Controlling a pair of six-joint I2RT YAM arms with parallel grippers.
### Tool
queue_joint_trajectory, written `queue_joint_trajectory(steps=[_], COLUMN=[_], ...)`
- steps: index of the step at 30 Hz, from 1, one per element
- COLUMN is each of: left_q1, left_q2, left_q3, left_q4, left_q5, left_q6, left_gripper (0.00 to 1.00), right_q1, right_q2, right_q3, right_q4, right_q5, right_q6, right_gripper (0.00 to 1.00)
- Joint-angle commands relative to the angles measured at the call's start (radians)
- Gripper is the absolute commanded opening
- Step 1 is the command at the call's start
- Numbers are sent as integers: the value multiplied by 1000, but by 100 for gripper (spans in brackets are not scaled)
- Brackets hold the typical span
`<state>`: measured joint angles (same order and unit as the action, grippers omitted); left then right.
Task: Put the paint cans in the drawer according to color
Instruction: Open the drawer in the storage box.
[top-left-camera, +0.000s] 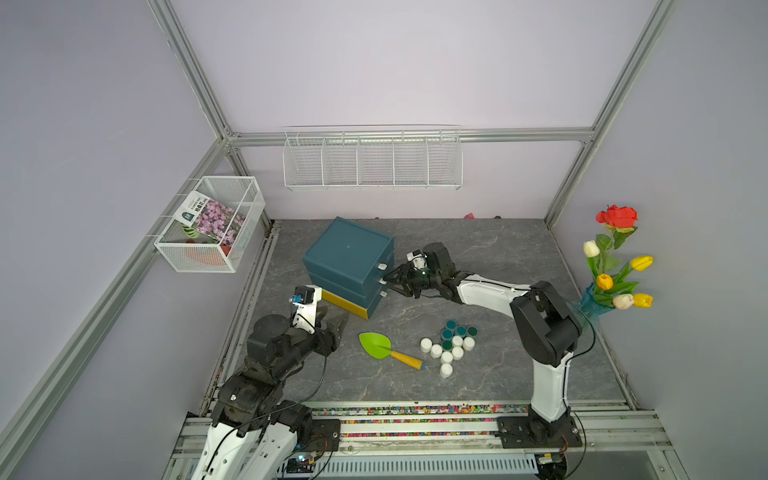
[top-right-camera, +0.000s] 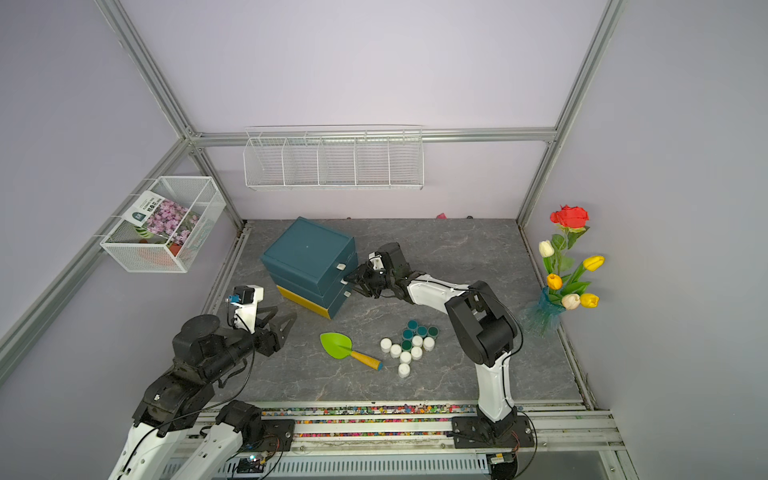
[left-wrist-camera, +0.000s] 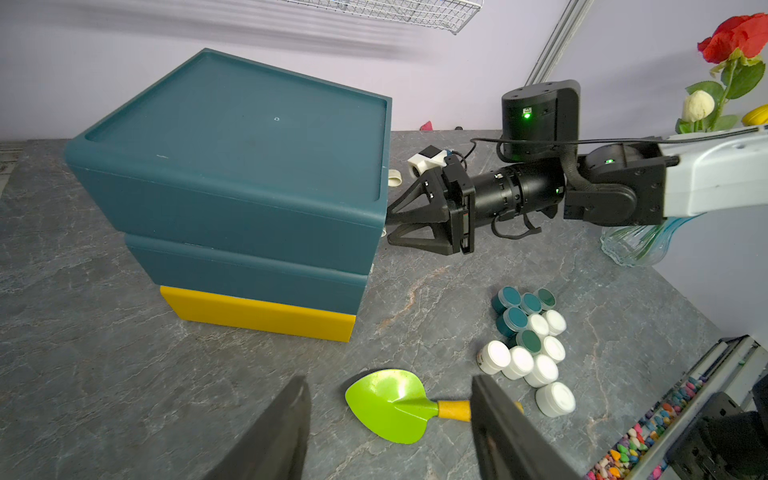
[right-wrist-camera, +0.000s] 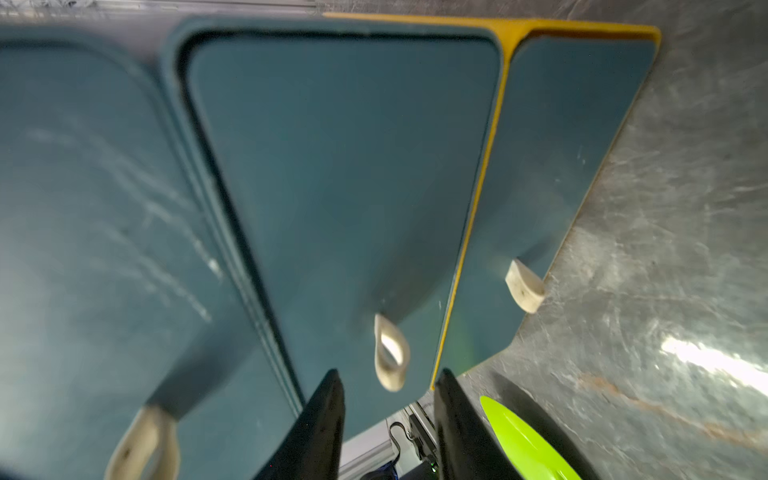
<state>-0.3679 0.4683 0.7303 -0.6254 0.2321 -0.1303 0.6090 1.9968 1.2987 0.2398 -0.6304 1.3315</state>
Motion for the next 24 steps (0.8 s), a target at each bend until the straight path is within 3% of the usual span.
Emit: queue_joint_trajectory(steps=[1, 5, 13, 24], left_q1=[-5, -6, -5, -5], left_q2=[-8, -8, -6, -7], left_q3=[-12, -11, -11, -12], left_q4=[16, 17, 17, 17], left_q5=[-5, -3, 1, -1], left_q6=[-9, -9, -8, -11], left_gripper=[64, 64, 64, 64], right_q1=[1, 1, -1, -16], right_q2=[36, 56, 34, -227], right_q3=[34, 40, 26, -181], right_q4=[51, 73, 31, -225], right_q5=[-12, -16, 9, 59], right_q6=[23, 41, 17, -124], right_gripper=[34, 27, 0, 0])
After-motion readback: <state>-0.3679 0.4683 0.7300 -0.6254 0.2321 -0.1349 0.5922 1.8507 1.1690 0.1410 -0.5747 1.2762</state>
